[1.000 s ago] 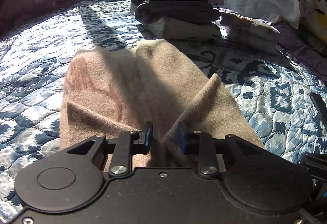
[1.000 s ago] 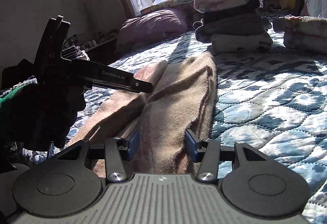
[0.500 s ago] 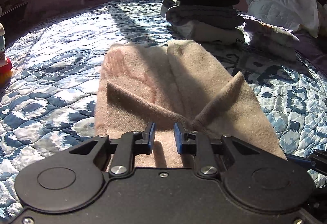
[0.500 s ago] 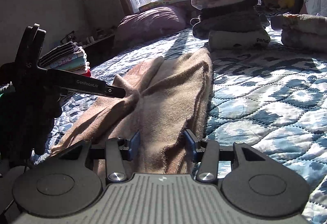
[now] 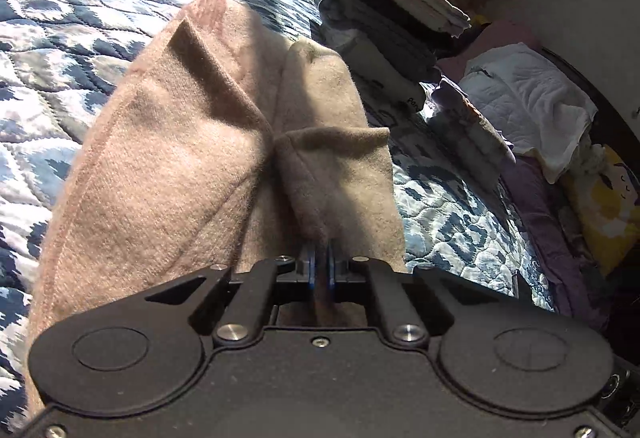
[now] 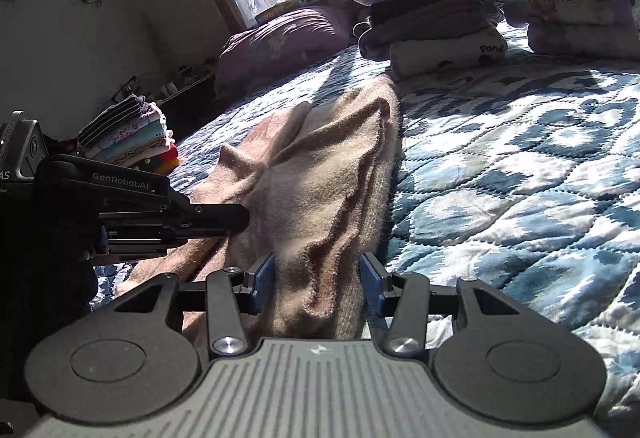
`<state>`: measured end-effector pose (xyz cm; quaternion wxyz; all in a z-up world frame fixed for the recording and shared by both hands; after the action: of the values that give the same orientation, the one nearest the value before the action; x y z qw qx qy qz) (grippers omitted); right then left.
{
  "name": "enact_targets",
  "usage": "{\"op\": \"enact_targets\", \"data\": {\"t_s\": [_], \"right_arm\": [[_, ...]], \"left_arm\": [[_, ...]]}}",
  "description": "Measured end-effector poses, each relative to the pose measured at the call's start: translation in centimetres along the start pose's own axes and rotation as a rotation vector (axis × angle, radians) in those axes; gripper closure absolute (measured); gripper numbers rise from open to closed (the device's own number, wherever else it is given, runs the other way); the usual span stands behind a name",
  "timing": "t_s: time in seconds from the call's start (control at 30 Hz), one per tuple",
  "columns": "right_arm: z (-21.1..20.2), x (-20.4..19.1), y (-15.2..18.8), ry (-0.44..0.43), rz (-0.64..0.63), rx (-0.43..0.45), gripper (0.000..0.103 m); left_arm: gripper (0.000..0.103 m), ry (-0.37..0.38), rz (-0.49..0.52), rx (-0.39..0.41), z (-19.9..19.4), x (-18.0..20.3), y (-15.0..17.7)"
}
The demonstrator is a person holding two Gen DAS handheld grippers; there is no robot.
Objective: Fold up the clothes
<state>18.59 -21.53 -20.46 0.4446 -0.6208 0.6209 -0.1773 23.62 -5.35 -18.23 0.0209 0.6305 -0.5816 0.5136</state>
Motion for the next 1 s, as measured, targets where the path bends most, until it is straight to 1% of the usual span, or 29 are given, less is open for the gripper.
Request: {"op": "enact_targets", "data": {"t_s": [0.03,0.13,0.17,0.2,0.27,0.3,0.33,0.37,0.4,0.5,0.53,0.6,0.63,0.67,0.7,0.73,0.8,0.83,0.9,0.97,1.0], "right_arm": [[0.1,0.0,0.2,-0.004,-0.005,-0.012,0.055],[0.1,0.1,0.4,0.016,-0.023,-0.016,0.054],[-0.2,0.3,0.3,0.027,-0.018,-0.009,0.054],[-0.7,0.4,0.2,0.051,-0.021,0.012,0.054],[-1.9,0.1,-0.2,0.088,-0.076,0.071,0.054],[-2.3,-0.3,-0.5,0.094,-0.102,0.11,0.055],[-2.9,-0.7,-0.8,0.101,-0.128,0.148,0.057],[-3.4,-1.1,-1.1,0.108,-0.154,0.187,0.061],[-3.9,-1.6,-1.4,0.114,-0.18,0.224,0.067],[-4.1,-2.8,-1.8,0.077,-0.216,0.257,0.077],[-3.7,-3.0,-1.6,0.066,-0.225,0.237,0.08],[-1.7,-3.2,-0.2,0.075,-0.25,0.122,0.082],[-0.5,-2.9,0.8,0.096,-0.264,0.046,0.082],[-0.5,-2.7,0.9,0.098,-0.253,0.042,0.083],[-0.5,-2.6,1.0,0.101,-0.241,0.037,0.083],[-0.7,-2.4,0.9,0.097,-0.227,0.03,0.083],[-1.1,-2.1,1.0,0.086,-0.204,0.021,0.083],[-1.3,-2.0,1.0,0.086,-0.206,0.021,0.083],[-1.9,-2.2,1.0,0.097,-0.219,0.033,0.083],[-2.7,-2.3,0.8,0.12,-0.24,0.069,0.083],[-3.2,-2.5,0.6,0.126,-0.251,0.107,0.083]], "left_arm": [[0.1,-0.016,0.001,-0.009,0.2,-0.5,0.2],[0.1,-0.022,-0.047,-0.017,1.0,-2.3,0.9],[0.1,-0.016,-0.041,-0.01,0.8,-2.2,0.9],[0.1,-0.01,-0.024,-0.005,0.6,-1.8,0.8],[0.099,0.011,0.018,0.006,0.0,-0.5,0.3],[0.094,0.013,0.043,0.013,-0.1,0.0,-0.2],[0.089,-0.003,0.068,0.023,0.0,0.2,-0.9],[0.089,-0.016,0.082,0.03,0.2,0.3,-1.6],[0.089,-0.021,0.066,0.029,0.7,0.0,-2.3],[0.087,-0.048,0.046,0.008,2.7,-0.9,-3.6],[0.086,-0.058,0.043,0.0,3.5,-1.1,-4.0],[0.085,-0.08,0.023,-0.012,4.8,-1.8,-4.5],[0.085,-0.083,0.002,-0.006,5.1,-2.1,-4.7],[0.085,-0.088,-0.012,0.004,5.2,-2.3,-4.9],[0.091,-0.106,-0.011,0.021,5.2,-2.4,-5.1],[0.091,-0.115,-0.007,0.031,5.2,-2.4,-5.1],[0.09,-0.117,0.011,0.035,5.3,-2.5,-4.8],[0.088,-0.113,0.017,0.034,5.2,-2.6,-4.7],[0.088,-0.101,0.021,0.032,4.5,-2.1,-5.0],[0.088,-0.102,0.124,0.069,3.2,0.0,-5.5],[0.088,-0.095,0.173,0.078,2.9,1.1,-5.8]]}}
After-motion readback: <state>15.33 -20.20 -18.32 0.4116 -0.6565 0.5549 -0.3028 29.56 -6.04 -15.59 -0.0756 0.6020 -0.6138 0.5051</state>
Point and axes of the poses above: each gripper's, at about its wrist camera, not at the fingertips, and z roughly the way its jaws point, x to its right, y to its underside, the point moved 9 cm from there along z, roughly the way its jaws point, and after that the axes turned 13 degrees about y, right-handed, at the moved point
